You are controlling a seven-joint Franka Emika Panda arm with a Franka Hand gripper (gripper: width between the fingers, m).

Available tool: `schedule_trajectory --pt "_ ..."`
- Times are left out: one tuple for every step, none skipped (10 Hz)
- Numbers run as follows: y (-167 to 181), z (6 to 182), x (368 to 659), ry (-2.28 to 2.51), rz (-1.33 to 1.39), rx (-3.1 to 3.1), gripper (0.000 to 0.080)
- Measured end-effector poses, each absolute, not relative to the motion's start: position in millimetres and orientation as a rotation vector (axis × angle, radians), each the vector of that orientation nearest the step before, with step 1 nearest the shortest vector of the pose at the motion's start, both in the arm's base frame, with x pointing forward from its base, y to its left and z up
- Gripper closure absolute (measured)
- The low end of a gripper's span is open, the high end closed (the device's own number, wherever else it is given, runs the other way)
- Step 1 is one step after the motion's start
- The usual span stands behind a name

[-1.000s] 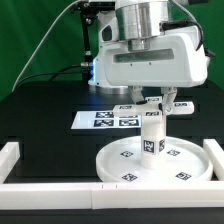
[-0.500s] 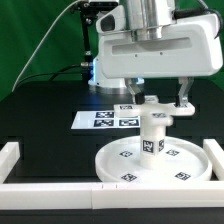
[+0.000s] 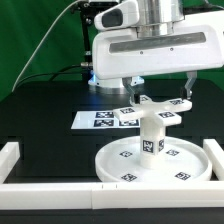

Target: Assemble round table

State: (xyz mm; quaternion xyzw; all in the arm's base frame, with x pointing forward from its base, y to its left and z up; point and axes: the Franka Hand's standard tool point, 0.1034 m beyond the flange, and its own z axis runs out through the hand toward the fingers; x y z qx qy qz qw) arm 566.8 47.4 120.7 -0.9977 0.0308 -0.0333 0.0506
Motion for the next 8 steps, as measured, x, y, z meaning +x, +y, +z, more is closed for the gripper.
schedule_trajectory --pt "46.9 120.5 566.5 -0.099 -0.103 -3.047 0.0151" --pt "46.2 122.5 567.9 -0.405 -0.100 -3.046 0.0151" --pt "47.4 124.5 569.4 -0.609 -0.104 -3.021 0.0151" --pt "49.9 124.0 567.7 -0.765 -0.091 -2.992 0.0151" --pt "50.6 123.1 566.9 -0.925 -0.085 -2.958 0.0151" --pt "48.8 123.0 566.9 -0.978 -0.085 -2.943 0.0151" --pt "47.7 122.9 566.9 -1.062 -0.086 -2.917 0.0151" --pt "47.3 122.7 566.7 -1.113 -0.086 -2.900 0.0151"
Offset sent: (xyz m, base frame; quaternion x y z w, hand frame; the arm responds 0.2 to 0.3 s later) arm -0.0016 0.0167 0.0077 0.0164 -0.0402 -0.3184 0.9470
